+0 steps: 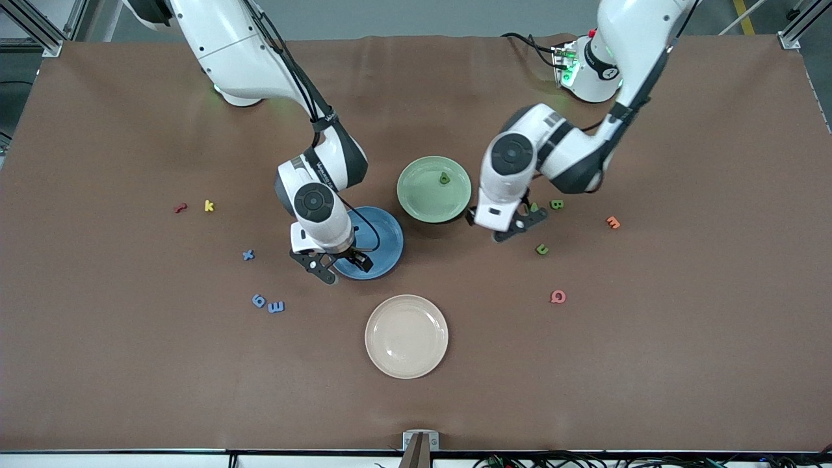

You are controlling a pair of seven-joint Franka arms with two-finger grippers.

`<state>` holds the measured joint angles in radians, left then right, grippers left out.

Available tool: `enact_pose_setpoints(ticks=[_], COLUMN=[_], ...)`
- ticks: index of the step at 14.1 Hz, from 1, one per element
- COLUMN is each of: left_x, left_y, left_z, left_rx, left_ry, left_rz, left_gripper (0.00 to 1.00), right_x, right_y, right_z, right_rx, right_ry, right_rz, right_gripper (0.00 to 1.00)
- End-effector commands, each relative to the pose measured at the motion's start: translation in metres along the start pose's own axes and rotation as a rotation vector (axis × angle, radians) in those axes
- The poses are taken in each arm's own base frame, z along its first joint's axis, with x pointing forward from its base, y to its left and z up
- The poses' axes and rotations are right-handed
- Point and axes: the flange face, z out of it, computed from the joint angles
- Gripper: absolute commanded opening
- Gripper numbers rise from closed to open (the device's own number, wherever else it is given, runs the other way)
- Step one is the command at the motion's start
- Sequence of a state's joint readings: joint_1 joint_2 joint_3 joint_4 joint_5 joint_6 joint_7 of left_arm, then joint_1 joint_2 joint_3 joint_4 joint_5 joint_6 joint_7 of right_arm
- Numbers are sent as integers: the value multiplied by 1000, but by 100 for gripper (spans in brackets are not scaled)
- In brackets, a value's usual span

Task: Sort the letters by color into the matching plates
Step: 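Release c on the blue plate while the left gripper releases p on green, then grasp blue x with the right gripper while the left gripper grasps green u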

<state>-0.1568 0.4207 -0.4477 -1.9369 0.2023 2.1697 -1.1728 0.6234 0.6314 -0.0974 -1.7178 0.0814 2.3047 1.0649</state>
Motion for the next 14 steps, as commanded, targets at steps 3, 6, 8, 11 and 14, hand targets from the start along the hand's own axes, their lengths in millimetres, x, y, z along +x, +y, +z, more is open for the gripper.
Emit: enact_pose_setpoints(ticks=[3,6,8,11,14], left_x=[73,88,98,102,103], left_y=[-44,-54,-59,-63,-66], left_z=[11,30,39,56,70], left_rx=[-36,-57,-65,-87,-85], left_ry=[-9,-23,-32,-34,-43], left_rz=[-129,-202,-259,-277,-283], left_gripper=[100,100,100,100,96], right_x=[81,118,132,142,145], right_y=[66,123,164,212,243], right_z=[-47,-47,-25,14,34], right_rx=[-10,2,30,49,45], right_ry=[-47,-48,-7,49,55], right_rz=[-209,-298,-346,-411,-443], right_gripper=[100,100,99,95,92])
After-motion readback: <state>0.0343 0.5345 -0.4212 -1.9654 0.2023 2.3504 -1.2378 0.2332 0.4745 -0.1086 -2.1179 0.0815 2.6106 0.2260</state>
